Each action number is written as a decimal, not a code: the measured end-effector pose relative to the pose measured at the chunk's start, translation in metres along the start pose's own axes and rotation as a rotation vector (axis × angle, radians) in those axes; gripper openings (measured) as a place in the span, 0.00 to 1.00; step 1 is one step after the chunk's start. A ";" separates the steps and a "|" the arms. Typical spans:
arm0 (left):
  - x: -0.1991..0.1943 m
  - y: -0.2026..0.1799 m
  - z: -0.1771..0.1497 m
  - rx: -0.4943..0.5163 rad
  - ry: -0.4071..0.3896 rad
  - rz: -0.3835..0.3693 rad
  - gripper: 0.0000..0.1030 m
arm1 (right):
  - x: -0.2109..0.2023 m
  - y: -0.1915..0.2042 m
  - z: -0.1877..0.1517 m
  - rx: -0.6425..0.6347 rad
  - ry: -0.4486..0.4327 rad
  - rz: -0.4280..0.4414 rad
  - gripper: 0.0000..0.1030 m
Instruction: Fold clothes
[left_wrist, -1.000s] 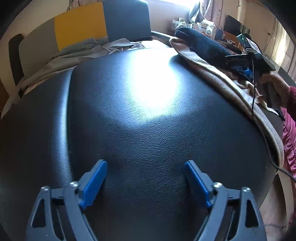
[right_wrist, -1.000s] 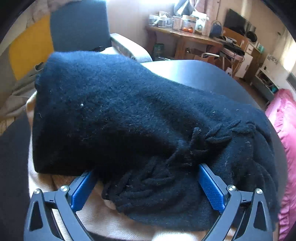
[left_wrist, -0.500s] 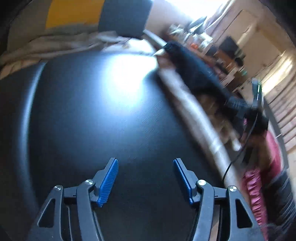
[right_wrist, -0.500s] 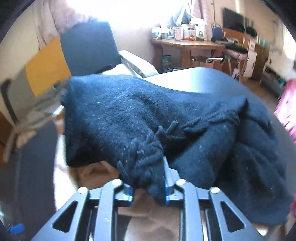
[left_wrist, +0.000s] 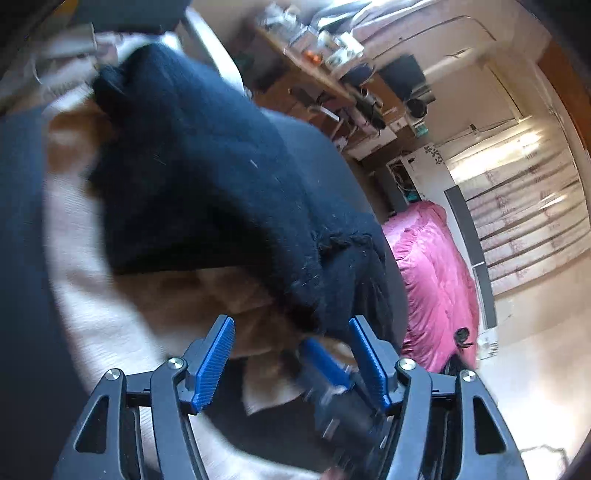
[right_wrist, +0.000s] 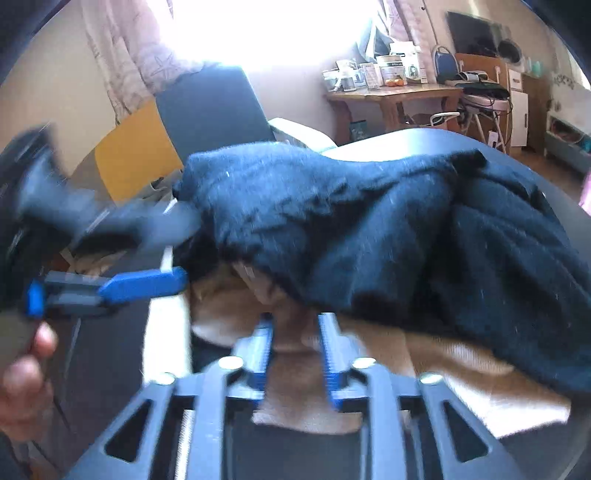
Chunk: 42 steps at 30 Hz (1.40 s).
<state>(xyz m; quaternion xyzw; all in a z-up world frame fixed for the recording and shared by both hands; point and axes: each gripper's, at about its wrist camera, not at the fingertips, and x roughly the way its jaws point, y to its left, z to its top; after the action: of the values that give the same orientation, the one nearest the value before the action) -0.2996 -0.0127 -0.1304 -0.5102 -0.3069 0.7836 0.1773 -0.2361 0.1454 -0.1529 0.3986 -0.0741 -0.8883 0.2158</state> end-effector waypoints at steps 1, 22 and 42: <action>0.008 -0.001 0.001 -0.007 0.005 0.006 0.64 | 0.000 0.000 -0.004 0.003 -0.008 0.005 0.45; -0.001 -0.085 -0.007 0.386 -0.231 0.417 0.10 | -0.052 -0.036 0.027 -0.024 -0.212 -0.316 0.92; -0.167 -0.093 0.001 0.405 -0.426 0.257 0.09 | -0.063 0.007 0.086 -0.176 -0.098 -0.152 0.03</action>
<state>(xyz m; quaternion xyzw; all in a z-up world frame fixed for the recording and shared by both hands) -0.2338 -0.0423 0.0467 -0.3234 -0.1080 0.9340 0.1066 -0.2608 0.1632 -0.0503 0.3388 0.0243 -0.9235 0.1780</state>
